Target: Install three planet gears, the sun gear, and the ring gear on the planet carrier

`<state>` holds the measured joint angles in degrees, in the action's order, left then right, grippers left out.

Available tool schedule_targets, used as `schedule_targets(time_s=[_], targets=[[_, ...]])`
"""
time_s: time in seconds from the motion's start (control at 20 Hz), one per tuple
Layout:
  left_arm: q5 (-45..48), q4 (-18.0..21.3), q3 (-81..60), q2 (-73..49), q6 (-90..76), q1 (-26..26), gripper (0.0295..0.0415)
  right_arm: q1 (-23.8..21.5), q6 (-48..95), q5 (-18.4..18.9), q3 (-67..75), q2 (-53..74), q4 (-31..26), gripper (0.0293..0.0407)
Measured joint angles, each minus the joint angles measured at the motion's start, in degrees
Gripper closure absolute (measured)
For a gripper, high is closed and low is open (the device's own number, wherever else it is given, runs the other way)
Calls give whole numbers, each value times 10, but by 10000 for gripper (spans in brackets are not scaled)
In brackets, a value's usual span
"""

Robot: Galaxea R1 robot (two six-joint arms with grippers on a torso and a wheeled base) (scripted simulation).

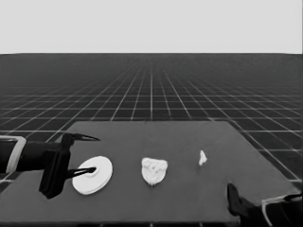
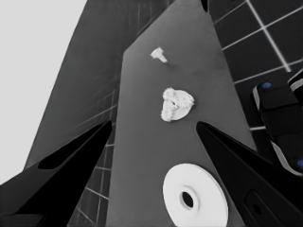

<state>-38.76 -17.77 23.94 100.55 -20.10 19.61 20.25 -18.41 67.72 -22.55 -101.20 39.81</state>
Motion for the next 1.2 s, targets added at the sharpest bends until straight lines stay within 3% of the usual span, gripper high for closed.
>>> schedule_targets(time_s=[0.05, 0.1, 0.15, 0.2, 0.25, 0.35, 0.5, 0.55, 0.65, 1.0, 1.05, 1.2], targets=[[-211, -245, 47, 30, 278, -101, 313, 0, 1, 0, 2, 2, 1, 315], [-419, -197, 124, 119, 545, -132, 301, 1, 2, -1, 3, 3, 1, 315], [-474, -78, 227, 184, 672, -140, 309, 1, 2, -1, 3, 3, 1, 315], [-476, 3, 314, 218, 724, -146, 317, 1, 3, -1, 3, 4, 1, 315], [-473, 52, 376, 239, 744, -151, 322, 1, 3, -1, 4, 4, 1, 315], [-471, 99, 444, 261, 753, -157, 325, 1, 3, -1, 4, 4, 2, 315], [-471, 119, 479, 272, 752, -159, 326, 1, 3, -1, 4, 4, 2, 315], [-442, 78, 498, 281, 747, -208, 326, 1, 3, -1, 4, 4, 2, 315], [-411, 43, 529, 295, 739, -260, 326, 1, 3, -1, 4, 4, 2, 315], [-395, 28, 551, 306, 732, -282, 326, 1, 3, -1, 4, 4, 2, 315], [-395, 28, 552, 306, 732, -282, 361, 1, 3, -1, 4, 4, 2, 315], [-395, 28, 552, 306, 732, -282, 362, 1, 3, -1, 4, 4, 2, 315]])
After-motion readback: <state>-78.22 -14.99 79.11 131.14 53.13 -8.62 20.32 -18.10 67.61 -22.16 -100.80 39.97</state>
